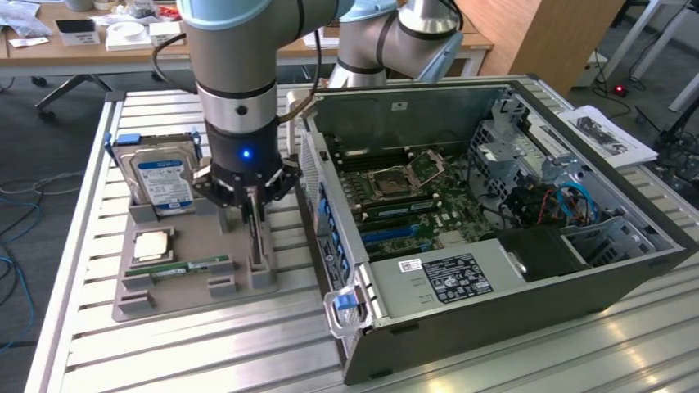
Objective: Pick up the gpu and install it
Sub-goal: 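Pick up the gpu and move the gpu toward the slot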
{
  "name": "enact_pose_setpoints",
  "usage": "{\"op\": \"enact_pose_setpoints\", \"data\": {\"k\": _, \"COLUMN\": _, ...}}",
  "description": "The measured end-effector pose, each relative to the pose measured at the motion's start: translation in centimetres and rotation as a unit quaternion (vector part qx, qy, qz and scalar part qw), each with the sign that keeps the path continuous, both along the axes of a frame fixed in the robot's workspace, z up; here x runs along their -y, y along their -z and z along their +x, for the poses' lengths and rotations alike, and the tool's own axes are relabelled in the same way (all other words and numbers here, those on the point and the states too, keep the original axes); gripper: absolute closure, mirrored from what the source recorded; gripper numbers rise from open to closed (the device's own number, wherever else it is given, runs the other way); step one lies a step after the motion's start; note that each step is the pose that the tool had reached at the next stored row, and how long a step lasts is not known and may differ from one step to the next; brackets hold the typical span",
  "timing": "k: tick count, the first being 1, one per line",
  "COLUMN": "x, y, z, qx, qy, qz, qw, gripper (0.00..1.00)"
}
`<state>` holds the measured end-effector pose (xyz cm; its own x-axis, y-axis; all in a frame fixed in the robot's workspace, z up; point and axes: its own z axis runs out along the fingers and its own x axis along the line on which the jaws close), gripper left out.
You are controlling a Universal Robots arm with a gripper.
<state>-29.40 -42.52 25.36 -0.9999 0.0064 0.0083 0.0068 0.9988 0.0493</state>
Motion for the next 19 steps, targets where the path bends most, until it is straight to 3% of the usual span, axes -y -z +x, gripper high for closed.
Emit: {"op": "enact_pose_setpoints", "data": {"k": 19, "x": 0.00, "y": -5.69, "z": 0.0, "qx": 0.0000, "qy": 0.000, "qz": 0.0002, "qw": 1.0000, "gripper": 0.73}}
